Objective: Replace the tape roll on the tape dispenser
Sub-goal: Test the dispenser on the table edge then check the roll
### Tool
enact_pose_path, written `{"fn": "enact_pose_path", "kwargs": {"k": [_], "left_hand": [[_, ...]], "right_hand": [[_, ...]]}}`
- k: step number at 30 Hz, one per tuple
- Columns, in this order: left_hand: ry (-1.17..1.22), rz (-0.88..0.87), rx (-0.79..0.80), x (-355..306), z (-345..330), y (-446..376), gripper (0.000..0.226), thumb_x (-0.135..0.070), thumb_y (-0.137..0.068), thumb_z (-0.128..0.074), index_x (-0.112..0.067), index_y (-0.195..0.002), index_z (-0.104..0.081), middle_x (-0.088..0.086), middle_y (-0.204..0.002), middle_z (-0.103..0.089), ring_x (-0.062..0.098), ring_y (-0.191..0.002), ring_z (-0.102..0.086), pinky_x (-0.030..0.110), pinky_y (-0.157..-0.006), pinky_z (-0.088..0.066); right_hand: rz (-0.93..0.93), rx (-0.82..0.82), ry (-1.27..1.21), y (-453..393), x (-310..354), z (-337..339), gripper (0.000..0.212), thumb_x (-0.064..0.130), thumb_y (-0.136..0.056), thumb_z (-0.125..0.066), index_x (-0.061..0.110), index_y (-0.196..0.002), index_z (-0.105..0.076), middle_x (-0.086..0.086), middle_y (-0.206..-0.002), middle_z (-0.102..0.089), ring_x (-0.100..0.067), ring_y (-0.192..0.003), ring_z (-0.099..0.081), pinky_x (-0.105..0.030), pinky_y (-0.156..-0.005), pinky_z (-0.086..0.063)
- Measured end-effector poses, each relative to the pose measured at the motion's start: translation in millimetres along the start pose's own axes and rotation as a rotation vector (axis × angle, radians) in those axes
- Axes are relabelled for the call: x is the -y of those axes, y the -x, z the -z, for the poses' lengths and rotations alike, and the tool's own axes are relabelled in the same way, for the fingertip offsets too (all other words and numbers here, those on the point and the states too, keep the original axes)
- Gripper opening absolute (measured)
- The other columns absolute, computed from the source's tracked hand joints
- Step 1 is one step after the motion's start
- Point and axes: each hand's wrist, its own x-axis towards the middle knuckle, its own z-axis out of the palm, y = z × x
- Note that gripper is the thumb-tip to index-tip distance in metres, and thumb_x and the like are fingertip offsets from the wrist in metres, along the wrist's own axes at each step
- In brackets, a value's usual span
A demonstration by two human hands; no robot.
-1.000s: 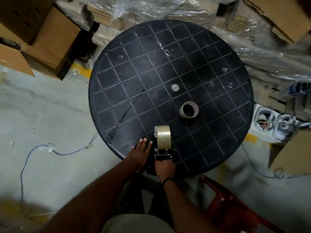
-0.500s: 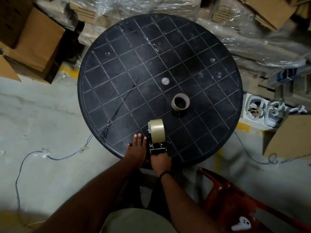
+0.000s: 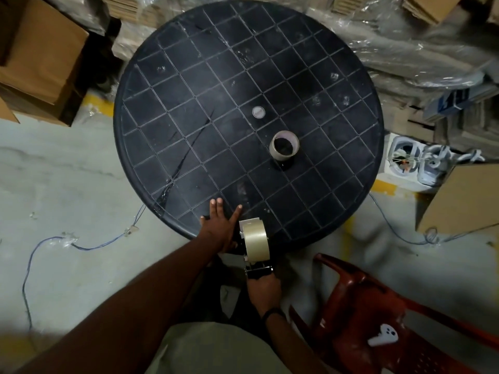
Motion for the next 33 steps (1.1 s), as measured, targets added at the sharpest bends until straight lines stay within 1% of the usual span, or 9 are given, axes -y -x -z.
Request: {"fn": "enact_pose_path", "kwargs": {"k": [4,10,14,17,19,22,27,30,33], "left_hand": [[0.003,0.014,0.01,-4,1,0,0.128,-0.061,-0.072,-0.075,-0.038,-0.148,0.025,0.031,-0.149,0.033,0.048,-0.141,0.027,0.072,-0.108,-0.019],[-0.006,0.038,0.037,-11,1,-2,0.123,-0.064,-0.075,-0.069,-0.036,-0.149,0.025,0.032,-0.149,0.035,0.05,-0.14,0.028,0.074,-0.108,-0.019],[-0.015,0.027,0.031,-11,-1,-1,0.12,-0.069,-0.076,-0.063,-0.035,-0.149,0.025,0.032,-0.15,0.034,0.05,-0.14,0.027,0.074,-0.108,-0.02],[-0.019,0.036,0.03,-12,0,1,0.122,-0.073,-0.074,-0.062,-0.036,-0.149,0.027,0.031,-0.15,0.035,0.051,-0.14,0.028,0.074,-0.108,-0.019],[-0.026,0.041,0.03,-13,0,2,0.124,-0.073,-0.073,-0.064,-0.035,-0.148,0.028,0.031,-0.149,0.037,0.051,-0.139,0.029,0.074,-0.108,-0.017],[-0.013,0.038,0.03,-15,-2,3,0.128,-0.072,-0.071,-0.067,-0.035,-0.148,0.029,0.031,-0.148,0.038,0.051,-0.139,0.03,0.075,-0.108,-0.015],[-0.008,0.068,0.048,-19,-1,5,0.131,-0.072,-0.07,-0.068,-0.032,-0.147,0.03,0.033,-0.145,0.041,0.051,-0.137,0.032,0.075,-0.108,-0.017],[0.037,0.086,0.064,-22,-4,3,0.133,-0.074,-0.069,-0.067,-0.032,-0.147,0.032,0.033,-0.141,0.045,0.052,-0.134,0.037,0.077,-0.107,-0.012],[0.07,0.087,0.077,-23,-3,2,0.132,-0.072,-0.07,-0.068,-0.032,-0.146,0.033,0.033,-0.14,0.046,0.051,-0.133,0.039,0.078,-0.107,-0.009]], "right_hand": [[0.032,-0.034,0.022,11,-39,-15,0.011,0.019,-0.08,-0.075,0.009,-0.086,-0.074,-0.011,-0.087,-0.075,-0.032,-0.088,-0.071,-0.025,-0.068,-0.046],[0.076,-0.005,-0.022,21,-66,-18,0.013,0.008,-0.078,-0.075,0.001,-0.089,-0.073,-0.013,-0.088,-0.074,-0.029,-0.088,-0.069,-0.03,-0.079,-0.051],[0.023,0.013,-0.053,28,-71,-18,0.007,0.01,-0.074,-0.073,0.005,-0.07,-0.07,-0.012,-0.068,-0.069,-0.028,-0.069,-0.069,-0.029,-0.063,-0.054],[-0.059,0.02,-0.124,23,-84,-33,0.011,0.011,-0.074,-0.073,0.001,-0.079,-0.073,-0.01,-0.077,-0.073,-0.024,-0.075,-0.069,-0.034,-0.073,-0.057],[-0.033,0.053,-0.11,14,-96,-51,0.011,0.017,-0.073,-0.071,0.006,-0.072,-0.073,-0.008,-0.069,-0.071,-0.022,-0.067,-0.068,-0.039,-0.067,-0.06],[-0.057,-0.005,-0.098,15,-92,-54,0.02,0.03,-0.077,-0.07,0.01,-0.08,-0.072,-0.008,-0.077,-0.072,-0.027,-0.076,-0.07,-0.044,-0.073,-0.059],[-0.095,0.015,-0.078,38,-52,-26,0.029,0.038,-0.077,-0.064,0.013,-0.09,-0.071,-0.007,-0.084,-0.071,-0.03,-0.083,-0.069,-0.03,-0.067,-0.048],[-0.076,-0.022,0.009,43,-40,-19,0.035,0.046,-0.079,-0.06,0.016,-0.093,-0.071,-0.008,-0.09,-0.072,-0.032,-0.089,-0.069,-0.034,-0.072,-0.05],[-0.084,-0.006,0.097,50,-22,-6,0.027,0.039,-0.085,-0.064,0.016,-0.099,-0.071,-0.009,-0.1,-0.073,-0.032,-0.098,-0.068,-0.033,-0.078,-0.052]]}}
